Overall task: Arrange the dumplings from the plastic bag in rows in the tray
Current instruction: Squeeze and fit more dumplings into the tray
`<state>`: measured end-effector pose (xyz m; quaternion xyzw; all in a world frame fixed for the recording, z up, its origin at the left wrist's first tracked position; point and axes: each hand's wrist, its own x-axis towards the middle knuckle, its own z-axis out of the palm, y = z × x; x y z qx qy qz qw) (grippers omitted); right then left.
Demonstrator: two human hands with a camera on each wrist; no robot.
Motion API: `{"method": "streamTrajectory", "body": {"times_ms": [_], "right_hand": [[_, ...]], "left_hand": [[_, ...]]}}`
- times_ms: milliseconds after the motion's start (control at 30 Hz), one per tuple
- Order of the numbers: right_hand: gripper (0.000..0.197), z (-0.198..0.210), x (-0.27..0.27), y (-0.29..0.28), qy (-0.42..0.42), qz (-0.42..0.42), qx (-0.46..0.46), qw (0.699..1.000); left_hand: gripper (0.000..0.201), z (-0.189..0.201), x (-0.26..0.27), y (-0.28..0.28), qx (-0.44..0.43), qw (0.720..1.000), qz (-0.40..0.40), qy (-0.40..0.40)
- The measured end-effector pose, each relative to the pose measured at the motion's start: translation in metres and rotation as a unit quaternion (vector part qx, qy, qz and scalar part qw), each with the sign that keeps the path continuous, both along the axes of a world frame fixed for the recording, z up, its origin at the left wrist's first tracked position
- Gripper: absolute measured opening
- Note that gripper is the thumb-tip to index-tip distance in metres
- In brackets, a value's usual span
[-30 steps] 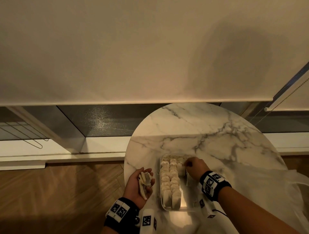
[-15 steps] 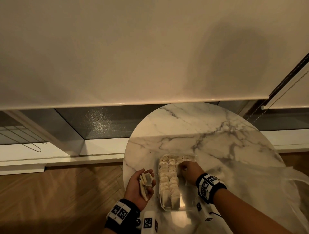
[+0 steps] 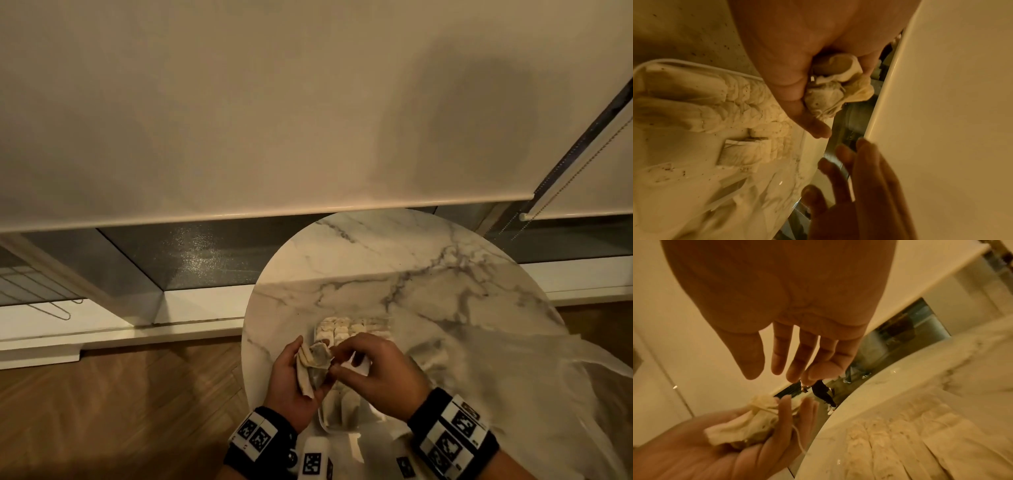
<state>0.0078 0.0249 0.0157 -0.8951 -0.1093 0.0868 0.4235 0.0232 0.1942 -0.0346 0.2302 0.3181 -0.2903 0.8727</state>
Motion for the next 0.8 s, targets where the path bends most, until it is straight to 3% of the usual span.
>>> {"method": "streamTrajectory", "body": {"times_ms": [167, 267, 433, 567, 633, 733, 800], "right_hand": [[0.037, -0.014, 0.001, 0.004, -0.048, 0.013, -0.074, 0.996], [0.033, -0.014, -0.001, 0.001, -0.073, 0.032, -0.139, 0.987], [0.023, -0.013, -0.005, 0.0, -0.082, 0.016, -0.119, 0.989], [0.006, -0.004, -0.008, 0.0, -0.064, -0.036, -0.015, 0.997], [0.006, -0.001, -0.007, -0.001, -0.015, -0.083, 0.07, 0.994], [0.011, 0.002, -0.003, -0.003, 0.07, -0.136, 0.19, 0.97], [0.011, 0.005, 0.0, -0.003, 0.122, -0.166, 0.287, 0.935]], "left_hand": [[0.061, 0.011, 0.0, -0.018, -0.006, 1.0, -0.018, -0.012], [0.064, 0.01, -0.001, -0.02, -0.008, 1.0, -0.028, -0.003], [0.064, 0.01, -0.004, -0.019, -0.016, 0.999, -0.032, 0.002], [0.059, 0.009, -0.005, -0.016, -0.014, 0.999, -0.042, -0.016], [0.055, 0.013, -0.006, -0.015, -0.013, 0.998, -0.047, -0.028], [0.05, 0.013, -0.007, -0.013, -0.03, 0.997, -0.05, -0.04], [0.046, 0.011, -0.007, -0.011, -0.025, 0.997, -0.049, -0.048]]}}
